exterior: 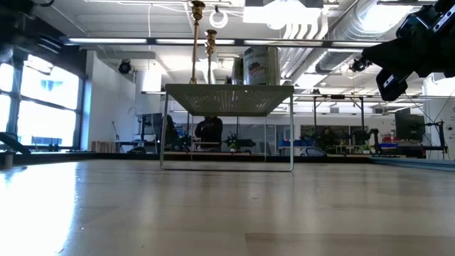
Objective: Pick & Place candle stick holders
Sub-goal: Return to Home Position
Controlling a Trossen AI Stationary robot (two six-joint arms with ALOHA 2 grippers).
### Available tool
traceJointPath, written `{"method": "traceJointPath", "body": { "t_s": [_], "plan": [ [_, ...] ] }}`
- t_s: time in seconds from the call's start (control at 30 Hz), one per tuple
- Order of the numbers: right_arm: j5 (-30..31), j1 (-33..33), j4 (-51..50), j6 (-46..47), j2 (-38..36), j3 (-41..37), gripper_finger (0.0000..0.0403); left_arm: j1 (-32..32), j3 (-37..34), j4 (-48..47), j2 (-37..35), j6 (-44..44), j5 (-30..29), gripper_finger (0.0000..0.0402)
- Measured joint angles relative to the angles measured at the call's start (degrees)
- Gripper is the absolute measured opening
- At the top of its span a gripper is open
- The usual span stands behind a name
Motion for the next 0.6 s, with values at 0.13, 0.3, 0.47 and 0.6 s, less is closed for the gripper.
{"method": "traceJointPath", "body": {
  "t_s": [0.13, 0.3, 0.47, 0.6],
  "plan": [
    [0.0, 0.0, 0.1, 0.0, 0.2, 0.0, 0.0005, 0.0, 0.0, 0.3, 0.5, -1.9, 23.3, 0.0005],
    [0.0, 0.0, 0.0, 0.0, 0.2, 0.0, 0.0006, 0.0, 0.0, 0.1, 0.5, -1.9, 37.9, 0.0005],
    [0.0, 0.0, 0.0, 0.0, 0.2, 0.0, 0.0007, 0.0, 0.0, 0.1, 0.5, -1.9, 37.5, 0.0005],
    [0.0, 0.0, 0.0, 0.0, 0.2, 0.0, 0.0009, 0.0, 0.0, 0.2, 0.5, -1.9, 33.2, 0.0005]
  ]
}}
